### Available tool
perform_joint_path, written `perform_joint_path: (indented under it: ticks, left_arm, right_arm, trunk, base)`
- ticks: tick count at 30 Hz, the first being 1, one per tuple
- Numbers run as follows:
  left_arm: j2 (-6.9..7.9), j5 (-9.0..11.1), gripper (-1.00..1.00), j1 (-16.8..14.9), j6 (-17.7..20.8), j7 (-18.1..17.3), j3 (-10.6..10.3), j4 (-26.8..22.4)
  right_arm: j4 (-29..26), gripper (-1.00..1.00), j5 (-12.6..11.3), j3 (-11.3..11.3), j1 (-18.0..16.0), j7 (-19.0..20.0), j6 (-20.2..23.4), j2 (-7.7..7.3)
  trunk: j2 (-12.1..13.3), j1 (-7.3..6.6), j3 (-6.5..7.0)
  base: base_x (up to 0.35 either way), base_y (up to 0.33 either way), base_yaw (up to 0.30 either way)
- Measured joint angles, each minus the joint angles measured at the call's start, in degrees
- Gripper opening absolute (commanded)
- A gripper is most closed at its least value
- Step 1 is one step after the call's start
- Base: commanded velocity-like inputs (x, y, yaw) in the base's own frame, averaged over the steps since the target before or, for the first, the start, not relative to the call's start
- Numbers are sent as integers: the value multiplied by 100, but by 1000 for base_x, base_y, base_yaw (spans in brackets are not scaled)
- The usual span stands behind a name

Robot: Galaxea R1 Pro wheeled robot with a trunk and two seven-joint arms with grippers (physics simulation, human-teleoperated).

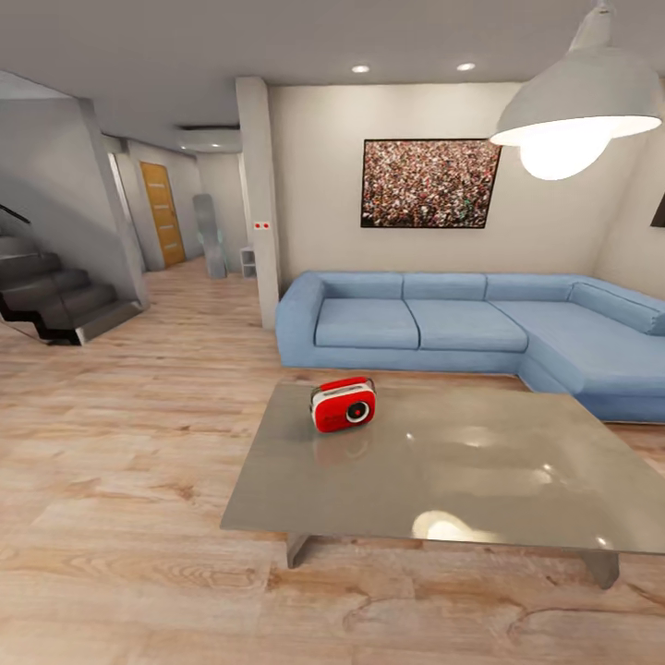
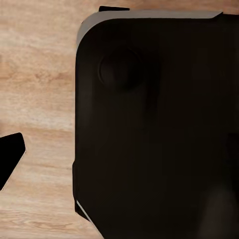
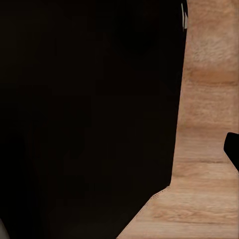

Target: Turn on the radio receiver that's on the table in the living room.

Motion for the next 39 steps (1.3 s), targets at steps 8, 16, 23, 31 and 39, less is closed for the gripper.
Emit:
perform_joint_path:
  ticks: [8,16,23,31,39]
  left_arm:
    - [0,0,100,0,-4,0,-2,0]
    - [0,0,100,0,-34,0,-1,-4]
    - [0,-5,100,2,-60,1,0,-6]
    - [0,-10,100,0,-61,0,-8,2]
    - [0,-9,100,0,-61,0,-6,2]
  right_arm:
    - [0,100,5,0,0,0,0,0]
    - [0,100,5,0,0,0,0,0]
    - [0,100,5,0,0,-1,0,0]
    - [0,100,8,0,0,0,2,0]
    - [0,100,14,0,0,0,16,0]
  trunk:
    - [0,0,0]
    - [0,0,0]
    - [0,0,0]
    - [0,0,0]
    - [0,0,0]
  base:
    - [323,86,0]
    - [318,84,0]
    - [43,9,0]
    - [126,7,0]
    - [170,18,0]
